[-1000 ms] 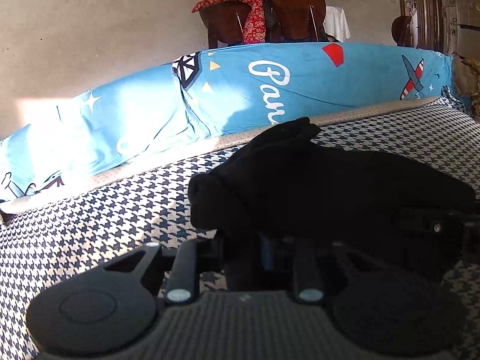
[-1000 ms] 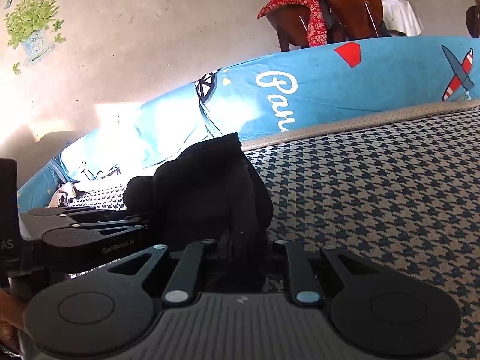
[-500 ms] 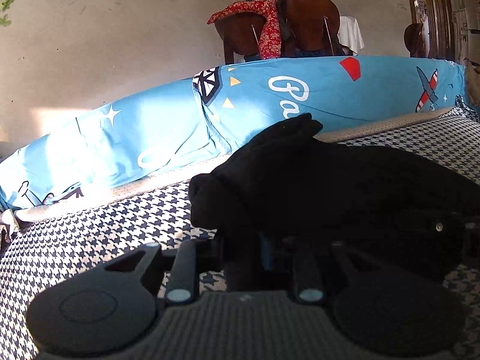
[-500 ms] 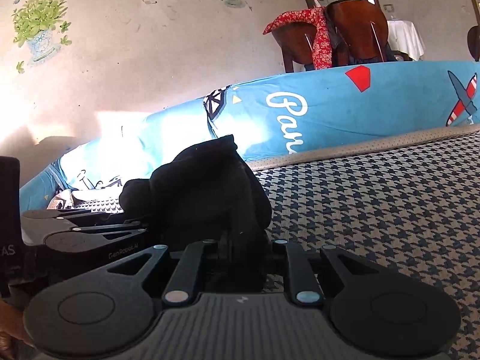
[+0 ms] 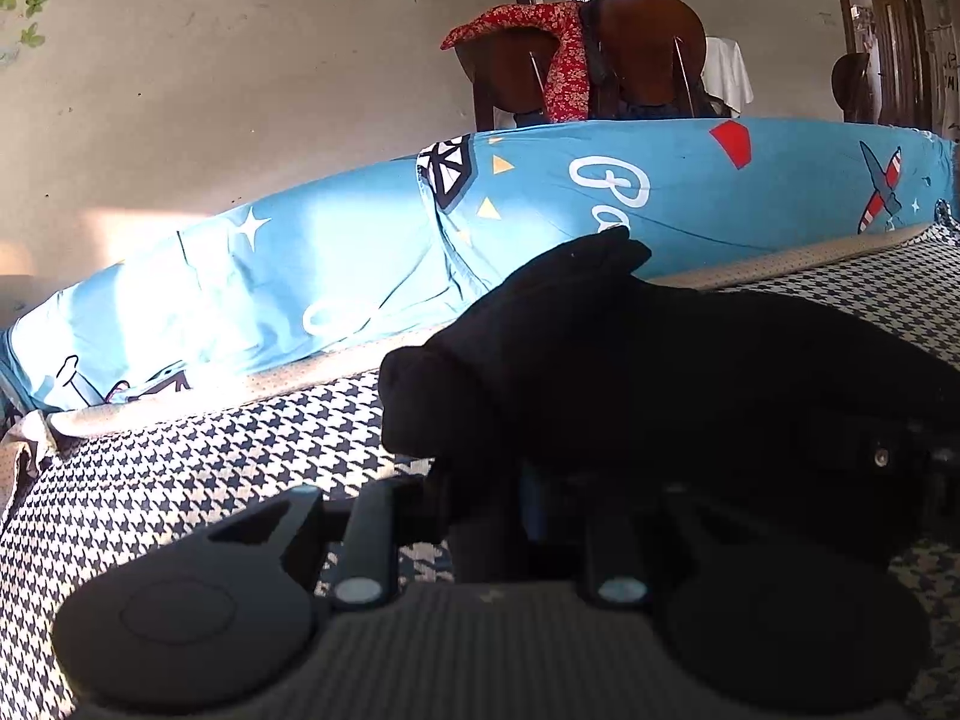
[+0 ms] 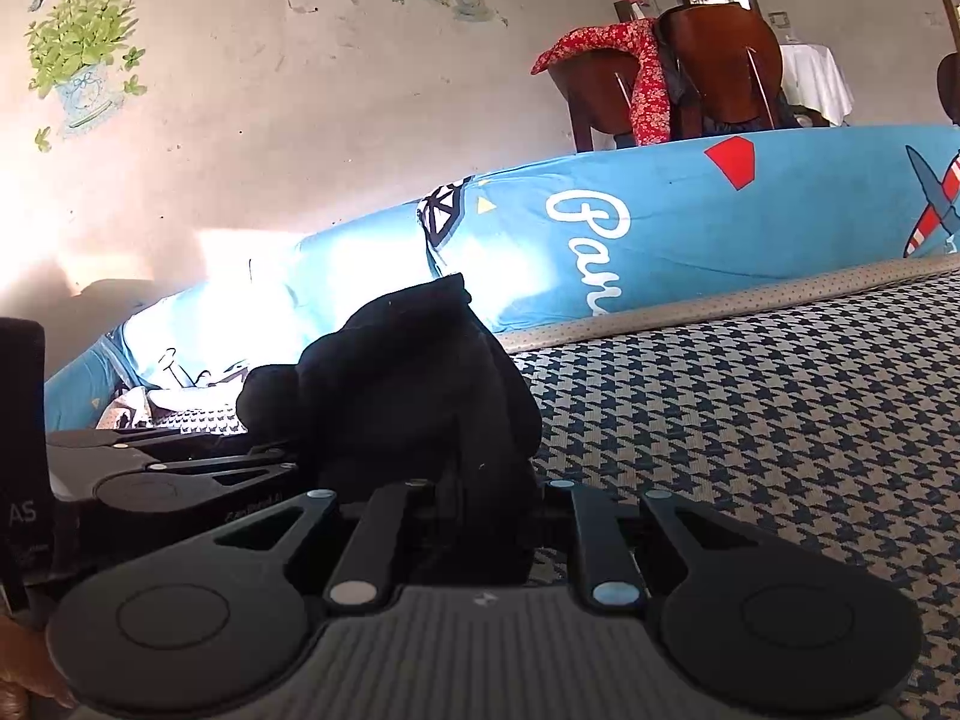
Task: Fold clothes
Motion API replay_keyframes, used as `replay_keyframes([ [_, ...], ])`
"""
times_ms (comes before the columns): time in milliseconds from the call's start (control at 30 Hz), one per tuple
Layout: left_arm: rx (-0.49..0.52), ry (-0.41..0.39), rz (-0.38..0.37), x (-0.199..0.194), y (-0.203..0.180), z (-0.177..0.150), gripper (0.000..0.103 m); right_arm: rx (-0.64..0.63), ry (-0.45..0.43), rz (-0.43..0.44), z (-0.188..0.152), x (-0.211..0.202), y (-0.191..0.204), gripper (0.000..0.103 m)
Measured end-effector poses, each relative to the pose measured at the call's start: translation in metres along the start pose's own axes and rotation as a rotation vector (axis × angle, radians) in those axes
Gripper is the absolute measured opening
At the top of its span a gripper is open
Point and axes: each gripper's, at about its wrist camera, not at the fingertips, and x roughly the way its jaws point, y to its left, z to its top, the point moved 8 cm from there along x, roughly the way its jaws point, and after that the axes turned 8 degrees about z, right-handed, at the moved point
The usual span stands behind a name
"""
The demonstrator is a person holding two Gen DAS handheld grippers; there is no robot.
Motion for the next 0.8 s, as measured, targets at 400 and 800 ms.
replay_keyframes([
  [400,-0.002,-0.003,0.016,0.0030,0.0068,-0.0001,0.021,-0.007,0.002,0.012,0.0031,0.0041,0.0041,0.016],
  [800,0.013,-0.008,0.024,0.0027,0.0061,-0.0013,0.021,-0.011,0.005,0.016,0.0031,0.0040,0.0072,0.016],
])
